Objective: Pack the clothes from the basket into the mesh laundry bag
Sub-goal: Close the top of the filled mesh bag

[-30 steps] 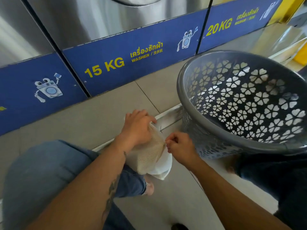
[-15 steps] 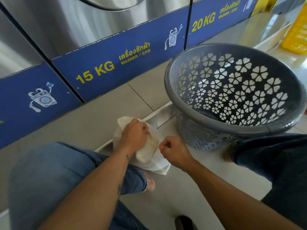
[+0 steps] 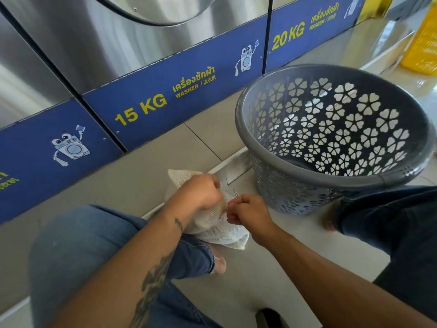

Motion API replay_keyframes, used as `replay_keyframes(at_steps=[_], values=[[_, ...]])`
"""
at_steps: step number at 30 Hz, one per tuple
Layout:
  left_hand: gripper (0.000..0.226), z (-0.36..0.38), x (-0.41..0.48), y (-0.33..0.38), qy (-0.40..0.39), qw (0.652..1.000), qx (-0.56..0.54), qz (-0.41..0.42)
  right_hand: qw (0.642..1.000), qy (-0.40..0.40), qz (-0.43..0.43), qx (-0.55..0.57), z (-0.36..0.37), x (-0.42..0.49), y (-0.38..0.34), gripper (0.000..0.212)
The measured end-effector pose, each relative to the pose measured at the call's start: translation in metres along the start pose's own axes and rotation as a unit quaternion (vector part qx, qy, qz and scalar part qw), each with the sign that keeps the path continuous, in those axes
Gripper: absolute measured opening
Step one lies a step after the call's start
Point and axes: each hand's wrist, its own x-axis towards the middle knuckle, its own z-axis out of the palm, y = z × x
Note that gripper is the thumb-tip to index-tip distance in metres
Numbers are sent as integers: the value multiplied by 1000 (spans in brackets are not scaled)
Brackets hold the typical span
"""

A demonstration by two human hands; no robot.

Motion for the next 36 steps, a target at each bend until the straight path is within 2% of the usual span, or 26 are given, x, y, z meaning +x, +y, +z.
replay_keyframes(at_steps=[2,3,6,8,10,14,18,25,31,36], values=[[45,13,-4,1,-87,996,-2,-8,998,-11,38,51,0,-3,-1,7],[49,20,-3,-2,-113,993,-40,-16,997,-14,51,63,-1,-5,0,6],[49,31,-2,-8,-148,977,-151,-34,993,-23,80,78,-2,-10,4,9],[29,38,0,-13,-119,979,-166,-15,993,-28,91,76,-1,-10,10,11],[18,44,0,-17,-71,979,-190,-8,993,-26,95,65,0,-9,13,10],[20,50,4,-23,-21,956,-292,-6,996,-12,86,23,1,-5,11,16],[19,55,8,-23,9,944,-330,8,997,-4,71,-35,0,0,5,15],[11,56,13,-21,5,932,-363,12,996,-5,47,-81,-4,6,1,18],[12,51,11,-20,-23,934,-358,8,996,-18,87,2,-7,6,6,10],[10,52,11,-20,-19,930,-366,7,994,15,-2,-110,1,5,9,19]])
